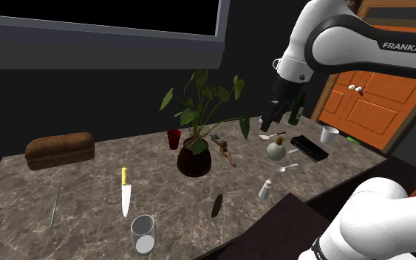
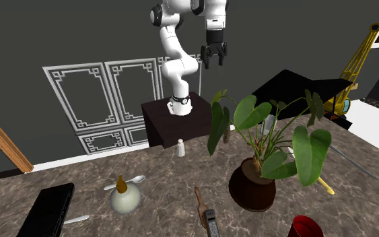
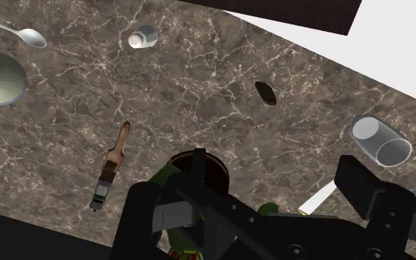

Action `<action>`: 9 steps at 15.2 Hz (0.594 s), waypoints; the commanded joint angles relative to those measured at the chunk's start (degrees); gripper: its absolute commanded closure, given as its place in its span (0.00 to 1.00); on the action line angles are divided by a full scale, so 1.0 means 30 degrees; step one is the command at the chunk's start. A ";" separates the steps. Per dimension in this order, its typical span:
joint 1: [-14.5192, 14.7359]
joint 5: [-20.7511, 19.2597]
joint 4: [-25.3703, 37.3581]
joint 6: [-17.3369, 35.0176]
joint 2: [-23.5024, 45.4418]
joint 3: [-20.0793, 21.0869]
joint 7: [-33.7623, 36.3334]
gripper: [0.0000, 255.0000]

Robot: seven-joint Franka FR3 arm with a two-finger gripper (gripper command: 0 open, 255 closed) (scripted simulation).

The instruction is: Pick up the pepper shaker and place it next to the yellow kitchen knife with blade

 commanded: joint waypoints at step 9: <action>-0.0416 -0.1387 -0.4722 0.4275 -0.0194 -0.1480 -0.2493 0.00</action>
